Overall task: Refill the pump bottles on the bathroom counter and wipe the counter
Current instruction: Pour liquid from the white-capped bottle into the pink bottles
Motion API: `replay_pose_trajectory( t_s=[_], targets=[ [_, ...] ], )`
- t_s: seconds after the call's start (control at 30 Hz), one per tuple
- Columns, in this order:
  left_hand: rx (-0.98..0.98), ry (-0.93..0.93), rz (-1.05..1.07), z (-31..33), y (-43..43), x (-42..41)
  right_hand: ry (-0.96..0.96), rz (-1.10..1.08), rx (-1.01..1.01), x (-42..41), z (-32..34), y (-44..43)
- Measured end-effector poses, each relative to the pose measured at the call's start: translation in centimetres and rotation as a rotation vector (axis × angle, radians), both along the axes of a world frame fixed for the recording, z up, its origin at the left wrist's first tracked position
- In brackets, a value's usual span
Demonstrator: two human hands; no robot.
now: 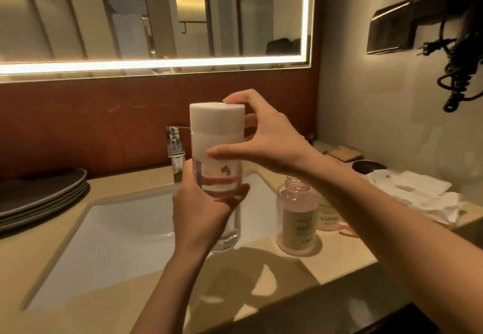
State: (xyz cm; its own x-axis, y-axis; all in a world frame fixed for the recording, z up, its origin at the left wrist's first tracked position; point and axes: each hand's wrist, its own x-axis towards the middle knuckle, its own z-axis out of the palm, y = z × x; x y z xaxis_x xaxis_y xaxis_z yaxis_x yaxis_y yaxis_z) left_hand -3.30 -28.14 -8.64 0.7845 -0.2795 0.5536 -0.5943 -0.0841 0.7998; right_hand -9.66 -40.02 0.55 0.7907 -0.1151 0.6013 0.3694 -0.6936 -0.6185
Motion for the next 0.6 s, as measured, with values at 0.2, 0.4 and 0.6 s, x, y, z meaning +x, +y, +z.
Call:
replay_pose_trajectory(
  t_s=[0.2,0.4,0.6],
  targets=[
    [0.119,-0.055,0.141,-2.8,0.9,-0.8,0.284,-0.304,-0.479,-1.2,2.5,1.1],
    [0.159,-0.081,0.169,-3.2,1.0,-1.6,0.220,-0.532,-0.814,0.1,2.4,3.0],
    [0.004,0.083,-0.143,-2.5,2.8,-2.2,0.111,-0.174,-0.635,0.2,2.3,2.1]
  ],
)
